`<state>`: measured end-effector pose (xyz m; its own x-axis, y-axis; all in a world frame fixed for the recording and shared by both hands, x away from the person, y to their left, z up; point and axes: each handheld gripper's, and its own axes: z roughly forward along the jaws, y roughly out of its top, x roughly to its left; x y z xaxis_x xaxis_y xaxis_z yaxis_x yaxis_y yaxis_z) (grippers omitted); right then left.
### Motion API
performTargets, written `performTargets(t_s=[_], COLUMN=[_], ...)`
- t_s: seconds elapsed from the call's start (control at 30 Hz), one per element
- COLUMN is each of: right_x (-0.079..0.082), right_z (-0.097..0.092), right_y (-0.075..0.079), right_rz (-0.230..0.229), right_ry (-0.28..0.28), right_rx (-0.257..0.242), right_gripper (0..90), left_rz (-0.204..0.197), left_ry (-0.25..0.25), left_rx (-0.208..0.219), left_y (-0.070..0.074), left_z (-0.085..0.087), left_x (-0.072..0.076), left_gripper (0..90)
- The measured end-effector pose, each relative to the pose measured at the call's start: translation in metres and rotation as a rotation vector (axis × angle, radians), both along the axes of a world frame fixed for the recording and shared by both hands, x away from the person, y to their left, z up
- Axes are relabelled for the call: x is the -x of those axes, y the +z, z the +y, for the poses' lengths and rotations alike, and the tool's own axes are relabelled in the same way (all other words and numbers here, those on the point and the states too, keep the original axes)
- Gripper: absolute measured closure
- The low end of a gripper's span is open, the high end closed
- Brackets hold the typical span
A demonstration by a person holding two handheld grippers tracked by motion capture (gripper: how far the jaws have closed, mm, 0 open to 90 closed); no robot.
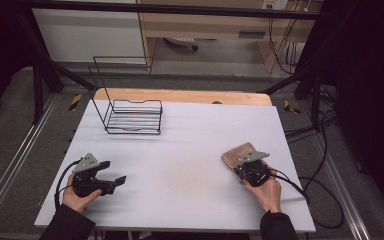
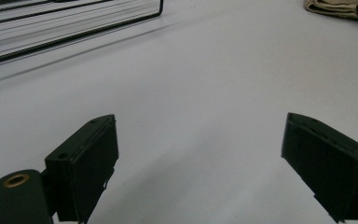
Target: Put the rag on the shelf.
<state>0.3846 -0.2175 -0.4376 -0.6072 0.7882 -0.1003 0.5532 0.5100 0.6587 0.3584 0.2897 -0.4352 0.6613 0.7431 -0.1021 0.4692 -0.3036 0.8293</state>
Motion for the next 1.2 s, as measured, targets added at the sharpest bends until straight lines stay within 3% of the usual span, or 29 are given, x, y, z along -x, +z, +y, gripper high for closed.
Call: performTargets(t_s=[0.27,0.4,0.47,0.73,1.2], right_x=[0.003,0.005,0.005,0.004,0.003], right_z=[-0.003,0.001,0.008,0.040,0.105], right_y=[0.016,0.023,0.028,0.031,0.032], right_rz=[0.004,0.008,0.008,0.043,0.081], right_ry=[-0.029,-0.017,-0.010,0.010,0.111], right_rx=[-0.116,-0.165,-0.214,-0.258,-0.296], right_gripper=[83.0,83.0,83.0,83.0,82.8], left_rz=[-0.001,-0.002,-0.002,-0.006,-0.002], left_ry=[0.002,0.004,0.008,0.010,0.010], left_rx=[-0.003,-0.005,-0.003,-0.009,-0.016], left_y=[0.000,0.000,0.000,0.001,0.000], left_z=[0.000,0.000,0.001,0.001,0.000], left_x=[0.000,0.000,0.000,0.001,0.001], left_gripper=[11.0,11.0,11.0,10.9,10.6])
